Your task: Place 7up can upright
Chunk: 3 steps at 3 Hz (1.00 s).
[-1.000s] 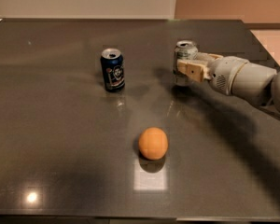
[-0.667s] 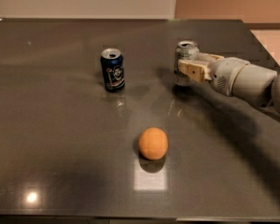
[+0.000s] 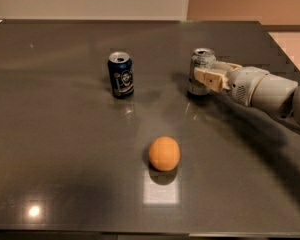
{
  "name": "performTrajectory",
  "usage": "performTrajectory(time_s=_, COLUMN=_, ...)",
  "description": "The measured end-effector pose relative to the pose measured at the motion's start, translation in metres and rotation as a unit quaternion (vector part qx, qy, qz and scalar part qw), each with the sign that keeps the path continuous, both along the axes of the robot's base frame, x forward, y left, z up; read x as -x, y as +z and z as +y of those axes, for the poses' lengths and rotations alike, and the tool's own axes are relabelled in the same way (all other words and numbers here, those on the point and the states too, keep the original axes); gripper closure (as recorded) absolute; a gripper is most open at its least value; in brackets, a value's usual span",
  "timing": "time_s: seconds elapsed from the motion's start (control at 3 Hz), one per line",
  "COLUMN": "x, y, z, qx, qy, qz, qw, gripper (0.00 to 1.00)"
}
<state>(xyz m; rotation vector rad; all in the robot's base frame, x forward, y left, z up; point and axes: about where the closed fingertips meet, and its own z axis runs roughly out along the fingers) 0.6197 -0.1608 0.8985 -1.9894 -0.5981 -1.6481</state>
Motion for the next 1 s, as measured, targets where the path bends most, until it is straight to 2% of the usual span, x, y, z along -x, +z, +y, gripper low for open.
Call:
performTrajectory(time_s=0.67, x=-0.0014, y=-0.0047, z=-0.0006, qx=-0.005, qy=0.004, qz=0.003, qw=1.0000, gripper=0.14)
performTrajectory(time_s=1.0, x=-0.0016, y=-0.0044, z=0.0016, qx=-0.007, qy=0.005, qz=0.005, qw=0.9999, gripper=0.00)
